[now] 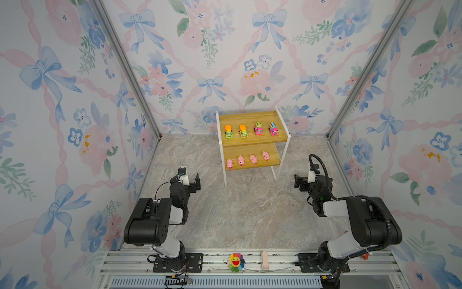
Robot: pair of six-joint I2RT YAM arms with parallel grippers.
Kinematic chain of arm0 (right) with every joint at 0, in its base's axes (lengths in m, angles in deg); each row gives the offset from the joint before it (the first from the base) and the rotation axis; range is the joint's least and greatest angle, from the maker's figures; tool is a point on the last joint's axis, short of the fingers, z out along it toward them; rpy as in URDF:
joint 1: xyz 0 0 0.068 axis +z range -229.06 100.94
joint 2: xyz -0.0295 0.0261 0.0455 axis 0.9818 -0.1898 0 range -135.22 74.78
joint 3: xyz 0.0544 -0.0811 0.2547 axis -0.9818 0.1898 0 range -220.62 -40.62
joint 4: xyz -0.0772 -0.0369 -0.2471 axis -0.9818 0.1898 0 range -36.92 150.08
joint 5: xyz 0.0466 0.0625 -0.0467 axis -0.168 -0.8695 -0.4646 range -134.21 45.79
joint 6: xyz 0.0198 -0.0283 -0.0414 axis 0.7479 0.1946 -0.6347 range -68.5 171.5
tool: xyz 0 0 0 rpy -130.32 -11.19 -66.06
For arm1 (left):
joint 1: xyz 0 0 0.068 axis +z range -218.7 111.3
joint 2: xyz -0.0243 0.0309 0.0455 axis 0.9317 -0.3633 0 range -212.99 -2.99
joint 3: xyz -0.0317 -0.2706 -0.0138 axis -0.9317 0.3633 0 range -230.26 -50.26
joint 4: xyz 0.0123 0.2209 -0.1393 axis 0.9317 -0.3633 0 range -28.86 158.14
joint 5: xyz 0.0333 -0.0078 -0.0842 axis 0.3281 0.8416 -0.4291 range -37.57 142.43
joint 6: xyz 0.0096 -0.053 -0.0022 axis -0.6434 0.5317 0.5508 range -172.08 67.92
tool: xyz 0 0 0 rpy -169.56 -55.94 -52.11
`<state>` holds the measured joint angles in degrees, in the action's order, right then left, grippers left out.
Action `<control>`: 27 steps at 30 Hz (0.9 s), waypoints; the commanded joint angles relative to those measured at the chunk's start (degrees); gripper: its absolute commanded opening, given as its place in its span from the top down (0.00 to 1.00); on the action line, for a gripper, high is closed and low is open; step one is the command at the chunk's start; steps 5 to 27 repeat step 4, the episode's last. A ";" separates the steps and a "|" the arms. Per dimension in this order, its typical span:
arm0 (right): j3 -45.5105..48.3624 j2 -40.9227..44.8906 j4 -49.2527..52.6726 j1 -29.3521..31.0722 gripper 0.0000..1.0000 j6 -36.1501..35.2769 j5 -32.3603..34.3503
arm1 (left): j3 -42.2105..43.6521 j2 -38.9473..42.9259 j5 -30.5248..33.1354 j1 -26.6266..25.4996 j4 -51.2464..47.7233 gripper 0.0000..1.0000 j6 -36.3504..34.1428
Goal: Place and organize the plastic toys onto the shelf
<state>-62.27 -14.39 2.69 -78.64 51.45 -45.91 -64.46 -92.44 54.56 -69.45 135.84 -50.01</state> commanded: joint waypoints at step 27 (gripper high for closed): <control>-0.94 0.31 -1.64 0.28 0.03 0.24 0.51 | 0.33 -0.13 -0.60 -0.12 1.40 0.02 -0.90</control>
